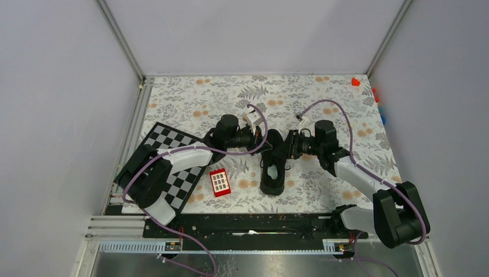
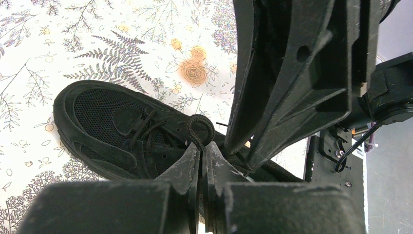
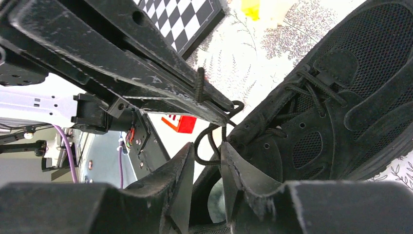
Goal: Tie the shoes
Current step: Cross the shoelace with the shoelace.
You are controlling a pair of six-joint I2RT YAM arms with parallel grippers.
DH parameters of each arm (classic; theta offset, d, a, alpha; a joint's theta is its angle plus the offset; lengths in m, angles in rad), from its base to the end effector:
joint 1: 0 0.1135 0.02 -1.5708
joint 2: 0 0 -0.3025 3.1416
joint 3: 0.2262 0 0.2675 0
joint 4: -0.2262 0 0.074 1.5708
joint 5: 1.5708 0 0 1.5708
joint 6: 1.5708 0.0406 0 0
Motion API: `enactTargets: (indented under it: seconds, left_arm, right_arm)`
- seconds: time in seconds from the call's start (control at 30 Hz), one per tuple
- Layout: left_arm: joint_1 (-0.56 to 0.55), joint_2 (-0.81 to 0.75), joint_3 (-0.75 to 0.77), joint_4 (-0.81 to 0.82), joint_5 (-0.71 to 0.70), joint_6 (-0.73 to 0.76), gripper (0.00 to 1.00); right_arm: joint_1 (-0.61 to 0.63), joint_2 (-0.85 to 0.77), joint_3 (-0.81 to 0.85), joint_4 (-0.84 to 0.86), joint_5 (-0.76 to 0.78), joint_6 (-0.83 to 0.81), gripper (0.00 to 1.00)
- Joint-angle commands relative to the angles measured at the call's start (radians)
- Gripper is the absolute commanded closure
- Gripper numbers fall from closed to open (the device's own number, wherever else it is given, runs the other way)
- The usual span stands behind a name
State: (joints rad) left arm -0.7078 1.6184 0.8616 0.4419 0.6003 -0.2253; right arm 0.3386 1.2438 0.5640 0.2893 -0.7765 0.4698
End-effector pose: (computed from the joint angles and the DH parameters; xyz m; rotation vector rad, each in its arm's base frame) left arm 0.2642 -0.2563 0.2470 0.8966 1.7994 -1.1827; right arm 0.2344 0.1127 0.2436 -0.4139 2.0236 1.2739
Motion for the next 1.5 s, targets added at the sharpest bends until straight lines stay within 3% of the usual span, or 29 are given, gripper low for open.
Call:
enactTargets:
  seconds: [0.0,0.4,0.67,0.83,1.2,1.47]
  left_arm:
    - [-0.001,-0.014,0.031,0.032,0.011,0.017,1.0]
    - [-0.001,-0.019,0.028,0.032,0.009,0.017,1.0]
    - [-0.001,-0.017,0.03,0.032,0.01,0.018,1.0]
    - [-0.001,-0.02,0.028,0.031,0.009,0.018,1.0]
    - [-0.001,-0.018,0.03,0.027,0.006,0.018,1.0]
    - [-0.001,-0.013,0.037,0.025,0.01,0.014,1.0]
  right_arm:
    - [0.007,-0.059,0.016,0.045,-0.012,0.02,0.64]
    - [0.039,-0.022,0.052,-0.009,-0.009,-0.023,0.59]
    - [0.062,0.009,0.075,-0.001,-0.008,-0.021,0.62]
    - [0.062,0.002,0.069,0.0,-0.007,-0.023,1.0]
    - [0.066,-0.023,0.077,-0.127,-0.078,-0.094,1.0]
    - [0.096,-0.016,0.095,-0.194,-0.025,-0.153,0.87]
